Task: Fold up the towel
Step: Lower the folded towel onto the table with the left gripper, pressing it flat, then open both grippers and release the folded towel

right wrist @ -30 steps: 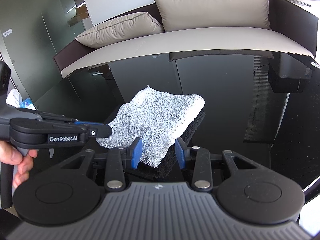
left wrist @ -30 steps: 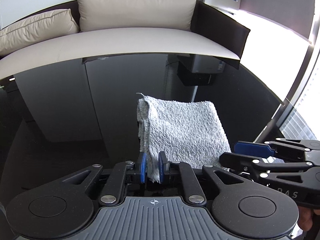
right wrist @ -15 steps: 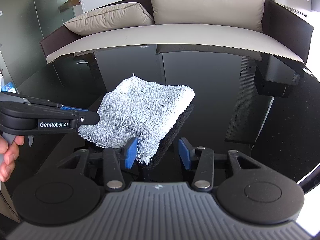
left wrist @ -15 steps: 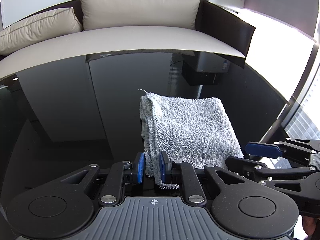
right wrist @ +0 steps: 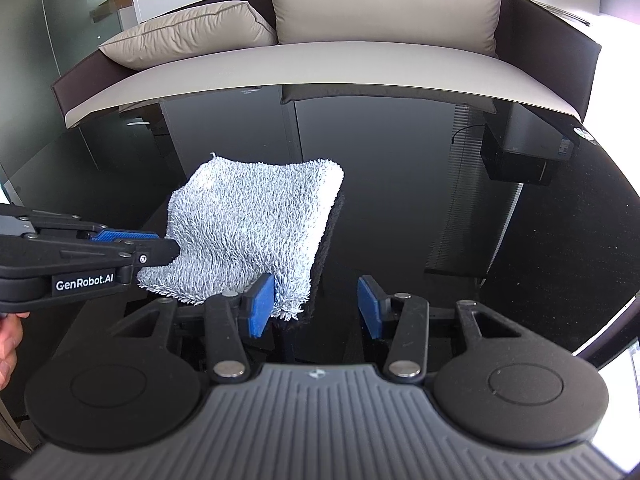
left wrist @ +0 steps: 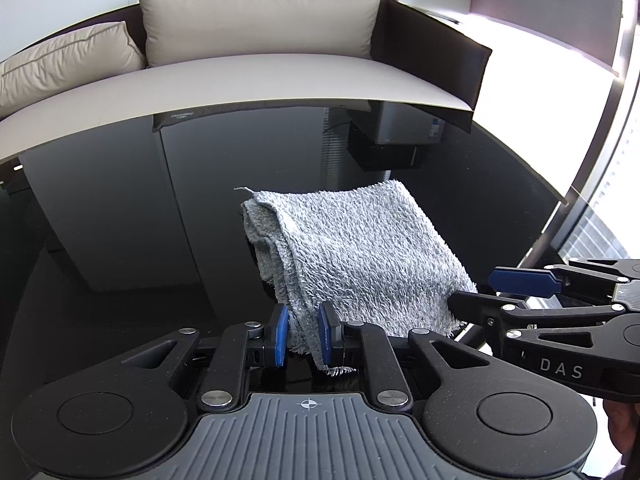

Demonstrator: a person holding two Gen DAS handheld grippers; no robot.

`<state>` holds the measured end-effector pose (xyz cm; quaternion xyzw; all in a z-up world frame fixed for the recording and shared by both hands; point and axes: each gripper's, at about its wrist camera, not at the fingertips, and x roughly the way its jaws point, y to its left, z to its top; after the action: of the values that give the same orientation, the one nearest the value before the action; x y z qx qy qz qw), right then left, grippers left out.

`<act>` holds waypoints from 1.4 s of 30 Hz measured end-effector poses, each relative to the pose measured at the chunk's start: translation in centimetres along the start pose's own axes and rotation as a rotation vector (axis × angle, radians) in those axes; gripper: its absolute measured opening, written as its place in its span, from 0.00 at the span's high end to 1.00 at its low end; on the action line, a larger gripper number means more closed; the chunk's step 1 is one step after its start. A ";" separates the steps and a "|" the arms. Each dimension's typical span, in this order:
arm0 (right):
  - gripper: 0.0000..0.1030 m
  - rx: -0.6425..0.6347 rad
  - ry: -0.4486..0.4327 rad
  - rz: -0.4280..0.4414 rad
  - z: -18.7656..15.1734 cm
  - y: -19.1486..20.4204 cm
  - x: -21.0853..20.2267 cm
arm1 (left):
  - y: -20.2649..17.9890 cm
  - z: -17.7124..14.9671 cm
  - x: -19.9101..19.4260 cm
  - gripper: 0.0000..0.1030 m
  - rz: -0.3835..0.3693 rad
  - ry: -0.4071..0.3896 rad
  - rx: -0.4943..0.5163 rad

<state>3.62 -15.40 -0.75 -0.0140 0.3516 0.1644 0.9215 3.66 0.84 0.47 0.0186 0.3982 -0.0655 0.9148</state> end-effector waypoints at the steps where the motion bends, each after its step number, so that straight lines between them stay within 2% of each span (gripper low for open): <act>1: 0.54 0.001 0.002 -0.006 0.0 0.0 -0.1 | 0.0 0.0 0.0 0.86 -0.001 -0.001 0.001; 12: 0.54 0.008 0.022 -0.066 -0.5 -0.4 -1.5 | -1.9 0.1 0.6 0.86 -0.049 -0.009 0.051; 19: 0.54 0.029 0.008 -0.062 -0.7 -1.1 -2.2 | -2.9 -0.2 0.6 0.86 -0.058 -0.018 0.068; 27: 0.53 0.054 -0.008 -0.057 -0.9 -1.8 -3.1 | -2.4 -0.1 0.4 0.77 -0.045 -0.040 0.048; 29: 0.53 0.061 -0.013 -0.054 -0.9 -2.0 -3.3 | -2.1 -0.1 0.1 0.70 -0.039 -0.044 0.037; 32: 0.53 0.086 -0.023 -0.043 -0.8 -2.4 -3.4 | -1.8 -0.1 -0.3 0.67 -0.030 -0.053 0.024; 35: 0.48 0.093 -0.040 -0.032 -0.7 -2.4 -3.4 | -1.6 -0.2 -0.7 0.54 -0.018 -0.064 0.012; 37: 0.46 0.096 -0.053 -0.029 -0.6 -2.5 -3.4 | -1.4 -0.2 -1.0 0.53 -0.012 -0.070 0.002; 39: 0.46 0.103 -0.062 -0.025 -0.6 -2.7 -3.5 | -1.2 -0.3 -1.3 0.45 -0.006 -0.075 -0.008; 41: 0.36 0.112 -0.074 -0.019 -0.5 -2.8 -3.6 | -0.9 -0.4 -1.6 0.24 0.003 -0.084 -0.020; 42: 0.24 0.119 -0.088 -0.018 -0.5 -2.9 -3.7 | -0.9 -0.5 -1.8 0.19 0.013 -0.097 -0.030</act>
<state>1.65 -19.30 1.02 0.0450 0.3199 0.1353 0.9367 1.96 0.22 1.51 0.0043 0.3543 -0.0543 0.9335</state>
